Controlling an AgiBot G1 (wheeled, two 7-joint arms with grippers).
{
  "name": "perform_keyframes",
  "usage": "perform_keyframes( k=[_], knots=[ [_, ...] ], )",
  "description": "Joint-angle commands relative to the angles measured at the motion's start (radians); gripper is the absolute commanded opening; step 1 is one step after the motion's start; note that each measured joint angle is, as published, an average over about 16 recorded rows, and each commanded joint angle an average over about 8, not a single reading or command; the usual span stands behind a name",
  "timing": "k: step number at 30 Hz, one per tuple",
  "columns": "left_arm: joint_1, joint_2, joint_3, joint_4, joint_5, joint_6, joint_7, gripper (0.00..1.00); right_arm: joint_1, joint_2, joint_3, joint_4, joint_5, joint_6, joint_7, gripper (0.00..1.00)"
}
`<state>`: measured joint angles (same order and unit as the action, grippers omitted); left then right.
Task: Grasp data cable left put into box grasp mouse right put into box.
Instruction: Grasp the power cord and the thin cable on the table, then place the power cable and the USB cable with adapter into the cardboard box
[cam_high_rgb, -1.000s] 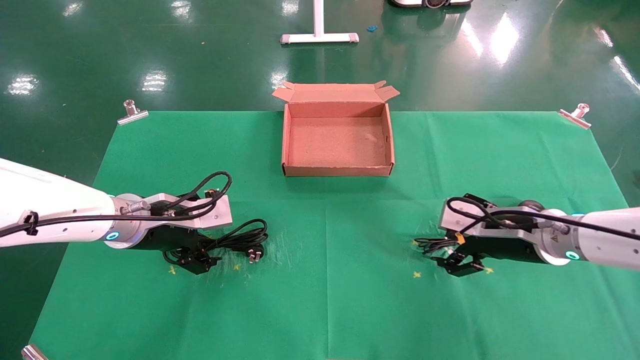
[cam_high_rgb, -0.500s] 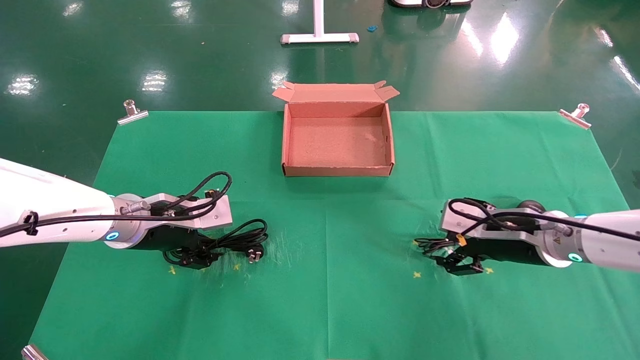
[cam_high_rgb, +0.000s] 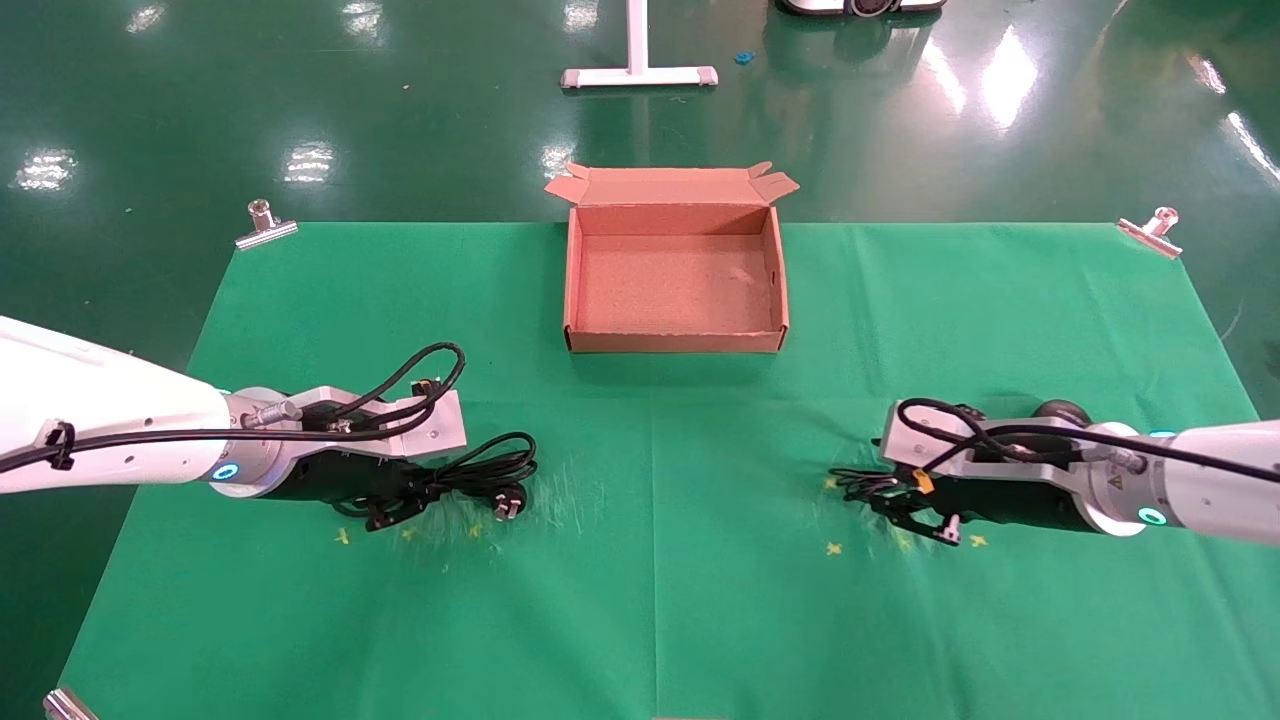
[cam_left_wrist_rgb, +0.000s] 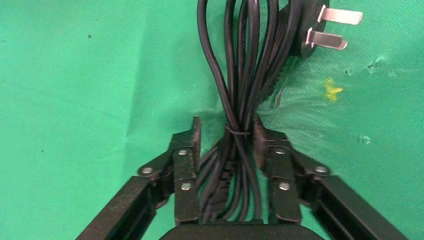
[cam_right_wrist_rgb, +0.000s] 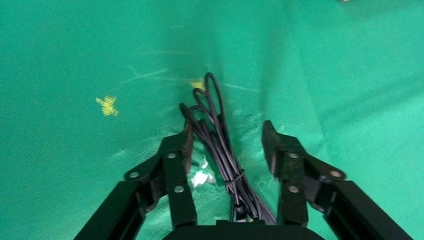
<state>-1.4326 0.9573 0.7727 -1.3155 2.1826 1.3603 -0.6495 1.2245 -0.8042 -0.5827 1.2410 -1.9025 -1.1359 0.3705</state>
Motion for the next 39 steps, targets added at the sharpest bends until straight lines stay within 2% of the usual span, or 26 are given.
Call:
perform_keyframes(
  k=[1,20,29,34,39],
  knots=[
    [0.0,0.0,0.0,0.0,0.0,0.0,0.0,0.0,0.0,0.0,0.0,0.0,0.0,0.0,0.0,0.0],
    [-0.01,-0.01,-0.008,-0.001,-0.005,0.005,0.0,0.0,-0.001,0.001,0.001,0.001,0.001,-0.001,0.0,0.0],
    [-0.151,-0.066,-0.062,-0.026,-0.059,0.079,0.019,0.0,0.062,0.021,0.039,-0.014,0.037,-0.002,-0.007,0.0],
    [-0.223,0.008,-0.078,0.006,-0.041,0.026,0.013,0.0,0.151,0.034,0.082,-0.053,0.069,0.007,-0.022,0.0],
    [-0.245,0.178,-0.072,0.166,0.013,-0.154,0.026,0.0,0.258,0.038,0.119,-0.101,0.085,0.018,-0.045,0.0]
  ],
)
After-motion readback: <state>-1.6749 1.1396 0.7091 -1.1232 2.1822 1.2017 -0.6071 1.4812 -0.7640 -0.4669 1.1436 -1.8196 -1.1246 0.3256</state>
